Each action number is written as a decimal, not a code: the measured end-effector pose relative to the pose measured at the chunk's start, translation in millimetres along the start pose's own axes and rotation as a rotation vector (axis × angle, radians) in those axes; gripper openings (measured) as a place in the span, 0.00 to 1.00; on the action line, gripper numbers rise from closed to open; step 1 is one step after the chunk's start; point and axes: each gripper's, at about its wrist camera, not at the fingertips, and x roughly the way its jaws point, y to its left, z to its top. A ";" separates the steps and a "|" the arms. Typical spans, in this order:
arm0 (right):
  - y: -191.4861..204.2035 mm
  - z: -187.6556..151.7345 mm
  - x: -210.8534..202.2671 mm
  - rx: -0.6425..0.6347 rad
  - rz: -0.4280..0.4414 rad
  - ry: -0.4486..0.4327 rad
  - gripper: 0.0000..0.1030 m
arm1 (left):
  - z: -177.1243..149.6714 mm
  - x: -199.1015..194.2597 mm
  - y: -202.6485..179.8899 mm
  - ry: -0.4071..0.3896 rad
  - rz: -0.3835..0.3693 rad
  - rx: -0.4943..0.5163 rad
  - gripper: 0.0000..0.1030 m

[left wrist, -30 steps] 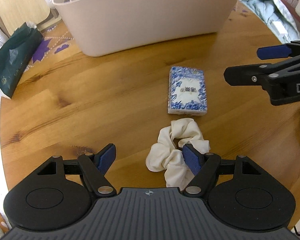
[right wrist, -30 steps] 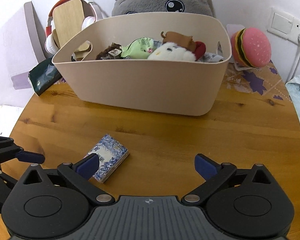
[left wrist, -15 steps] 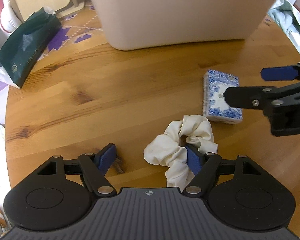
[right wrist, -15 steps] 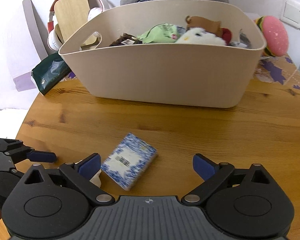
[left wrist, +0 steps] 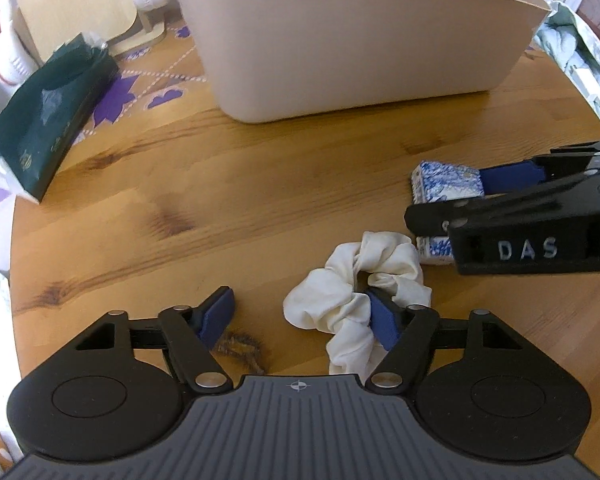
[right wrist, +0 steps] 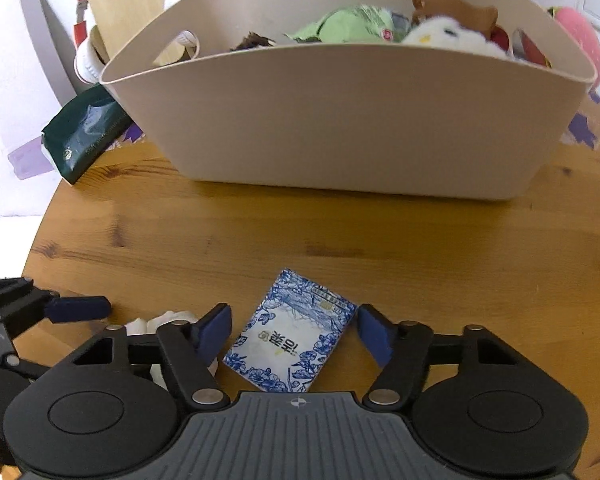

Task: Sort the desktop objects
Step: 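Grasp the cream scrunchie with the left tool while the right tool grasps the blue-white tissue pack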

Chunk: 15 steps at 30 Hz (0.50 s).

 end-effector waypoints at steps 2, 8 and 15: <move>0.8 -0.9 -0.5 -0.017 -0.008 0.003 0.64 | 0.6 -0.9 -2.8 -0.012 -0.004 0.009 0.59; -5.2 -4.0 -4.1 -0.012 -0.016 0.003 0.48 | 1.5 -2.1 -8.0 -0.025 -0.019 0.028 0.40; -7.9 -9.5 -9.1 -0.036 -0.014 0.008 0.41 | 1.9 -4.1 -7.2 -0.025 -0.026 0.010 0.18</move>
